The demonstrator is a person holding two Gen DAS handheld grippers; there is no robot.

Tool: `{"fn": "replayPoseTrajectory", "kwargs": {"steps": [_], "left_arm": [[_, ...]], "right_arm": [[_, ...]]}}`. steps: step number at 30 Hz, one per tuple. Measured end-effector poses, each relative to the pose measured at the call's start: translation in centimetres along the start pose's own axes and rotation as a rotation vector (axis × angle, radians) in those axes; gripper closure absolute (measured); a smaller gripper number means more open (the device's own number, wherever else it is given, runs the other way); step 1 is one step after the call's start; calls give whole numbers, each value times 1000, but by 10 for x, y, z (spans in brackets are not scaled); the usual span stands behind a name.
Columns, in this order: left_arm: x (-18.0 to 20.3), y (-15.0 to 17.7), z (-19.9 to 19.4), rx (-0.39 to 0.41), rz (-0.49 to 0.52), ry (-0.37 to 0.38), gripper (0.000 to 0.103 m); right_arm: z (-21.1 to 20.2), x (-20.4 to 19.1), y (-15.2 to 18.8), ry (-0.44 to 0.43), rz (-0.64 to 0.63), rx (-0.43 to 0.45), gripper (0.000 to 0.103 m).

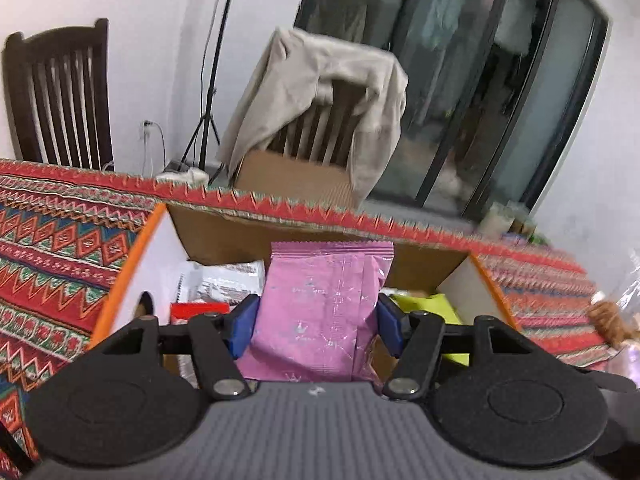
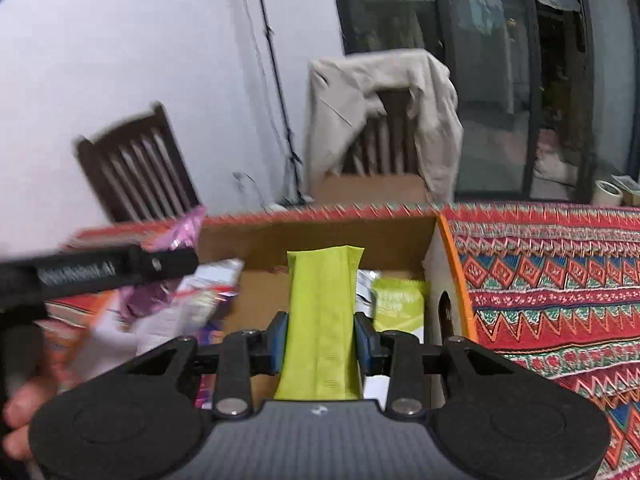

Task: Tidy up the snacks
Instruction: 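Carry the pink packet and lime-green bar into the box and open both tools, then withdraw both open tools from the box back toward the snack pile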

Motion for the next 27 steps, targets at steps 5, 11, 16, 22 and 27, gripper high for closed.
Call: {"fn": "replayPoseTrajectory", "kwargs": {"steps": [5,11,16,22,27], "left_arm": [[-3,-3,35,-59,12,-53,30],[-12,-4,20,-25,32,-53,26],[-10,4,-45,69,116,-20,18],[-2,46,-149,167,239,-8,11],[-2,115,-220,204,281,-12,3]], "right_arm": [[38,-2,14,6,31,-75,67],[25,-1,23,2,41,-24,50],[-11,11,15,-11,33,56,44],[-87,28,22,-40,-44,179,29],[-160,42,66,-81,-75,233,16]]}}
Point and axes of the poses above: each gripper's, at about its wrist camera, not at the fingertips, and z roughly the way its jaws point, x to its right, y to its underside, the point moved 6 cm from there along z, roughly the way its jaws point, and after that the axes turned 10 degrees about y, right-handed, at the moved point
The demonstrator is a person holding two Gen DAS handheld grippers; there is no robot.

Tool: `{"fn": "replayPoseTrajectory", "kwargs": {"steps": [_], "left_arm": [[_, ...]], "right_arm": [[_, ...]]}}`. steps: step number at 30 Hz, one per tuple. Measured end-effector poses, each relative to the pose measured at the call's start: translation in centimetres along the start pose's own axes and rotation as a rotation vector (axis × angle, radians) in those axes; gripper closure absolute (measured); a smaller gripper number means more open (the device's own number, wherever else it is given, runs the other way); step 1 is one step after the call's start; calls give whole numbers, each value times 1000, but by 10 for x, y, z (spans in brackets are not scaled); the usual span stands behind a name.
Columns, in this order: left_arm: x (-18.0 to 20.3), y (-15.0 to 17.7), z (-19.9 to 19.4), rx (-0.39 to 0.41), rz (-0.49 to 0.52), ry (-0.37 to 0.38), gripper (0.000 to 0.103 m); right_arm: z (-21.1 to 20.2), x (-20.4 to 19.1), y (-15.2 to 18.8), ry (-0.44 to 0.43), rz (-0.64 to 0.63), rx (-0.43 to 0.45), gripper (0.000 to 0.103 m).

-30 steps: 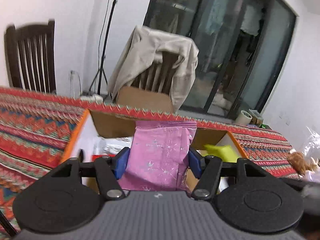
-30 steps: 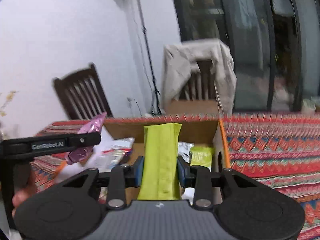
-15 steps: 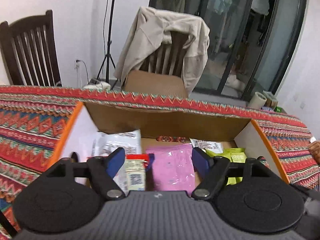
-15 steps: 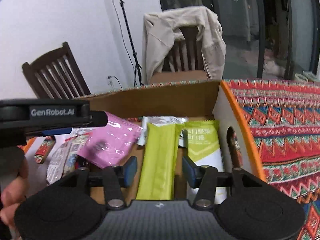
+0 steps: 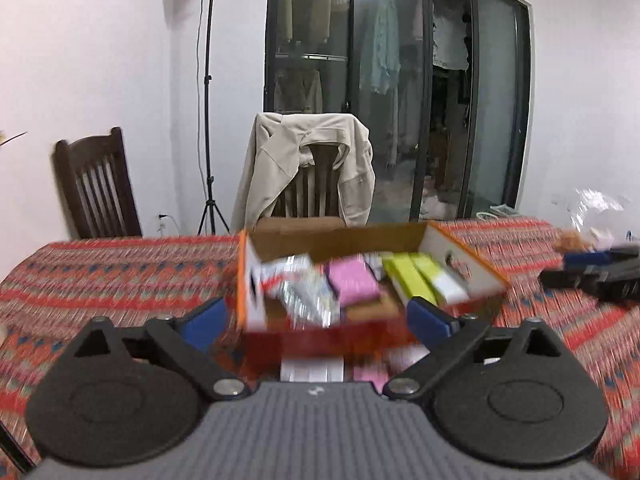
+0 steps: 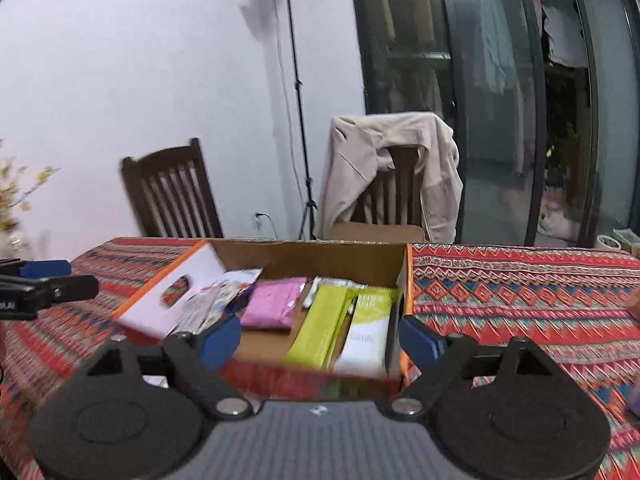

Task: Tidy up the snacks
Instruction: 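Withdraw both open tools from the box back toward the snack pile, then grasp a white packet with the left tool while the right tool grasps another white packet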

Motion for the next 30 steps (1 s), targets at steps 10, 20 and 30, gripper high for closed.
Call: {"fn": "replayPoseTrajectory", "kwargs": {"steps": [10,20,30], "left_arm": [[17,107,-86,-75,-60,-152,3],[19,136,-113,-122,-80,-160,3],[18,125,-85,-101,-27,-134,4]], "right_arm": [[-108,-20,99,39,-98,-18,8],[-172,-28,172,42,-136,-158,8],[-177,5,183,75,-19,-201,8]]}}
Point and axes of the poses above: each gripper's, at about its wrist camera, not at the fingertips, and z roughly the way its jaws point, x to its right, y to its underside, the point moved 6 cm from there along z, roughly the way its jaws point, and after that the axes turned 10 degrees about y, right-handed, at the moved point
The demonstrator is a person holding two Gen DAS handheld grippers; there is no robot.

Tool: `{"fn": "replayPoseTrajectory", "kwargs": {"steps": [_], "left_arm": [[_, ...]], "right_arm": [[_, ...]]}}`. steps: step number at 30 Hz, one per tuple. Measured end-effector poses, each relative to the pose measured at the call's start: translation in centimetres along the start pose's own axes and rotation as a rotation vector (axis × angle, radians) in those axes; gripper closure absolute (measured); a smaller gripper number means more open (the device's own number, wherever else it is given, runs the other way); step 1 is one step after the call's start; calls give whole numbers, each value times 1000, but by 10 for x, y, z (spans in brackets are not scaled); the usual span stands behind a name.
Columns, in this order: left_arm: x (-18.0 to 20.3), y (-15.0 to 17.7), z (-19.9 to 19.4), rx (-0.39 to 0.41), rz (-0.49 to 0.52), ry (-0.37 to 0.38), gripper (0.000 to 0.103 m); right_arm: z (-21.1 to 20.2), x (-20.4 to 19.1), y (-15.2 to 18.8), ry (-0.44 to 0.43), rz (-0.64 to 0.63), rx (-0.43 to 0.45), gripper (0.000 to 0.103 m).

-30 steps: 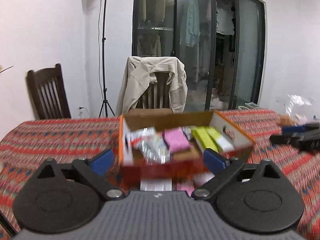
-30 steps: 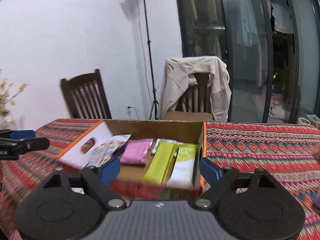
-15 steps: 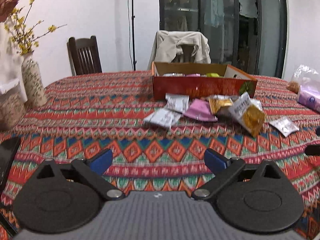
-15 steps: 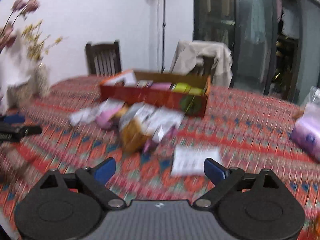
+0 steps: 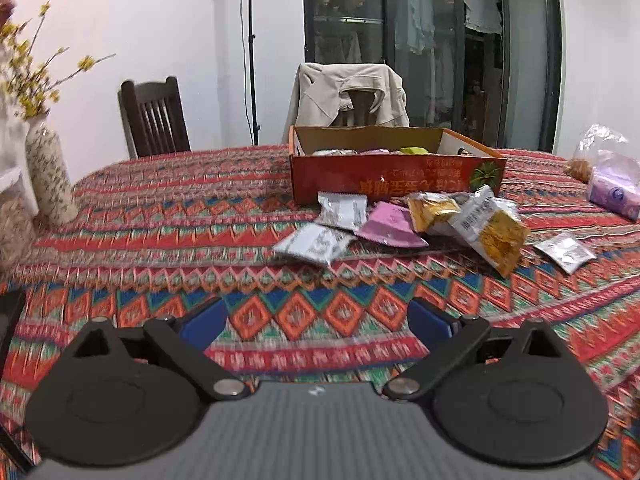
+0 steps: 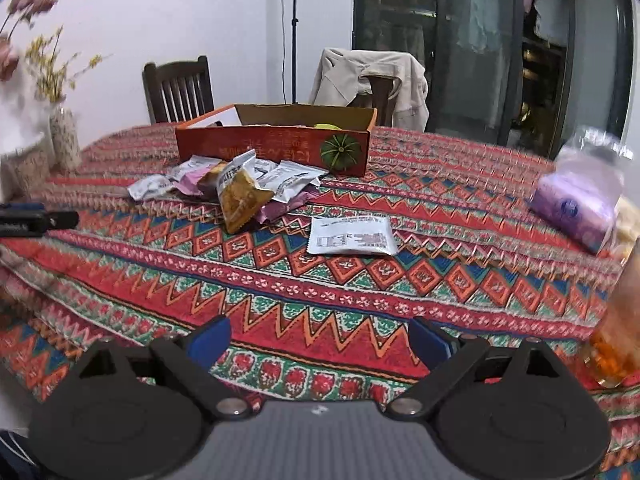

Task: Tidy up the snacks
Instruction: 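Grasp a white packet with the left tool while the right tool grasps another white packet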

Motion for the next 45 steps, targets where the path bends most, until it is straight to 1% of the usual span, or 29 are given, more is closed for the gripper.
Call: {"fn": "replayPoseTrajectory", "kwargs": {"steps": [1,3,4,6,8,11,13,15,17,18,19,20,21,22,23,25,28,30,31,33,34,35,37,39,41,43,45], "left_arm": [[-2,-4,8,-1,11,0,6],[-7,-12,26,-14,30,5,10],[-10,-16,36,-19,40,17,14],[-14,-24,58,-43,61,55,16],[-17,-29,80,-74,91,71,18],[-22,-32,108,-106,137,41,23],[-27,-36,121,-107,159,32,23],[-31,-39,130,-102,143,51,23],[-36,-38,137,-101,111,80,23],[-37,-37,142,-123,96,87,25],[-39,-37,144,-135,77,102,29],[-42,-38,143,-128,60,111,35],[-44,-38,142,-124,46,117,39],[-46,-38,142,-124,34,126,48],[-48,-38,141,-122,22,130,51],[-51,-38,139,-117,-2,129,55],[-54,-38,136,-110,-24,129,55],[-54,-38,134,-108,-28,126,56],[-53,-38,133,-108,-25,125,56],[-52,-37,133,-108,-16,124,56],[-51,-38,133,-108,-12,124,57],[-51,-38,133,-108,-12,123,58],[-52,-36,131,-116,-19,115,59],[-54,-36,125,-122,-35,97,59],[-56,-37,111,-106,-72,116,59],[-55,-35,91,-86,-103,131,59],[-53,-31,70,-60,-123,126,59]], "right_arm": [[7,4,-1,-18,37,-12,8],[23,6,-7,-16,69,-16,9],[31,5,-10,-9,69,-11,10],[50,3,-20,-2,72,-2,11],[70,3,-31,-5,98,-12,11],[96,4,-47,-32,166,-19,12],[109,3,-56,-46,208,-22,12],[120,2,-67,-42,232,-11,12],[131,0,-76,-36,225,-6,12],[136,-2,-80,-31,226,-5,12],[141,-3,-82,-25,224,-8,12],[146,-5,-86,-16,221,-7,12],[150,-7,-89,-11,219,-3,12],[153,-9,-92,-5,217,-2,12],[155,-10,-94,3,214,1,12],[154,-12,-97,41,200,13,12],[142,-10,-94,97,167,37,12],[133,-3,-85,132,177,31,12],[131,2,-80,131,202,19,12],[128,8,-70,92,260,-11,18],[128,8,-66,64,285,-23,18],[129,8,-64,54,299,-18,18],[131,8,-67,68,293,-13,20],[138,4,-75,54,293,-9,26],[148,-3,-83,52,272,-8,27],[157,-12,-88,75,214,-13,34],[165,-24,-90,103,137,-12,45]]}}
Point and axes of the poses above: each gripper's, at about its wrist camera, not at the fingertips, and z roughly the way its jaws point, x to its right, y to its underside, the point moved 6 cm from there along z, roughly the way its jaws point, and after that the axes turned 10 degrees about y, right-handed, at the moved point
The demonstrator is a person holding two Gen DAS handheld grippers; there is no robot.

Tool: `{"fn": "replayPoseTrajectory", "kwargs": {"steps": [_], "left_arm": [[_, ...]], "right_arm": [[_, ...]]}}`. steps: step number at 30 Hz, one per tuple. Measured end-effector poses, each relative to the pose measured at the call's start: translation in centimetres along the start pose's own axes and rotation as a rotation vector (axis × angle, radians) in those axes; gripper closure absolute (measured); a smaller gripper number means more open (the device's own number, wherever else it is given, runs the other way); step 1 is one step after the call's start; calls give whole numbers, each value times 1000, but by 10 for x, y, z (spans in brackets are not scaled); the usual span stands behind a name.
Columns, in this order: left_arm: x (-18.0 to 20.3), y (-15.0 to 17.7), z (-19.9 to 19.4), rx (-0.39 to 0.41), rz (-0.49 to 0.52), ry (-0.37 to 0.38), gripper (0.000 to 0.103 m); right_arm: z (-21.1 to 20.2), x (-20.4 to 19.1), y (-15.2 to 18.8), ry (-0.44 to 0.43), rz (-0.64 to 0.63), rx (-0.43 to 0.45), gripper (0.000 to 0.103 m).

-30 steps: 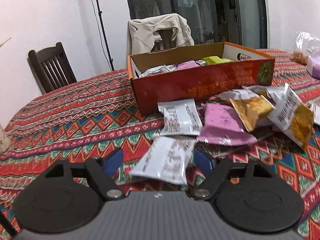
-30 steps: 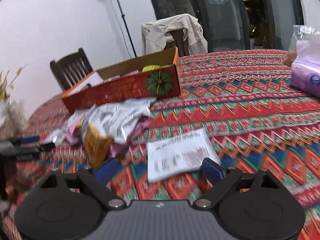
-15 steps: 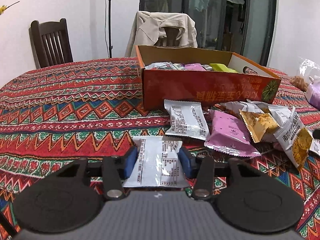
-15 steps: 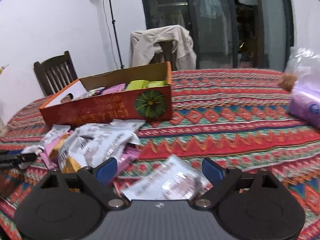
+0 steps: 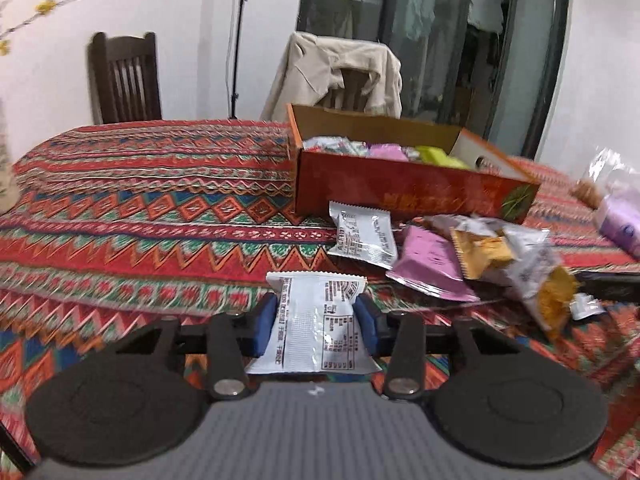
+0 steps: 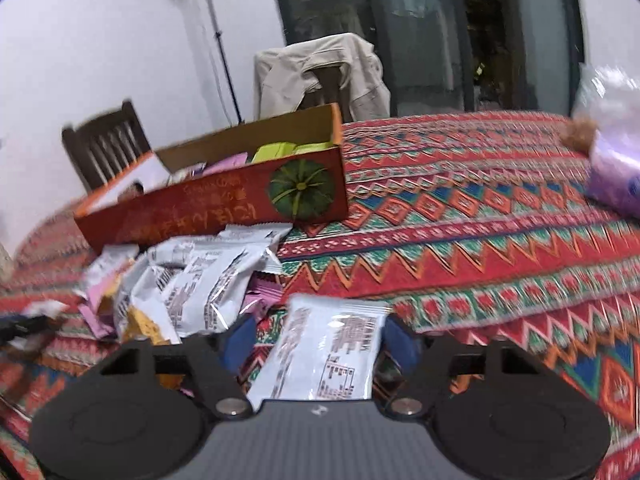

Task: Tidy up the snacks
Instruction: 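Grasp a white packet with the left tool while the right tool grasps another white packet, then carry both white packets into the cardboard box and open both tools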

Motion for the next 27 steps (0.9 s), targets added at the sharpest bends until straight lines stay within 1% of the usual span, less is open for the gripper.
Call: {"fn": "replayPoseTrajectory", "kwargs": {"steps": [3,6,8,10,12,14,19,23,27], "left_arm": [[7,14,-30,35,-38,-12,59],[13,27,-46,46,-79,-18,59],[18,36,-51,38,-111,-12,59],[25,42,-53,26,-122,-3,59],[34,46,-57,27,-102,-4,59],[43,49,-60,29,-77,-1,59],[63,49,-59,29,-54,30,59],[77,45,-58,36,-30,57,59],[81,37,-56,46,-20,61,59]], "right_arm": [[-1,-10,6,46,-95,21,46],[-8,-5,11,40,-110,28,47],[-14,-1,14,32,-120,27,53],[-23,2,19,33,-145,23,56],[-34,5,26,26,-161,20,61],[-49,12,38,16,-155,14,62],[-84,27,60,-10,-112,20,64],[-104,36,62,-23,-79,50,64],[-113,39,54,-44,-55,79,64]]}}
Point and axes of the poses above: each gripper's, at about its wrist camera, not at the fingertips, and z roughly the way its jaws point, x to its right, y to its underside, the point moved 6 cm from there along z, roughly the way its jaws point, and after that the axes turned 10 degrees about y, right-handed, at the moved point
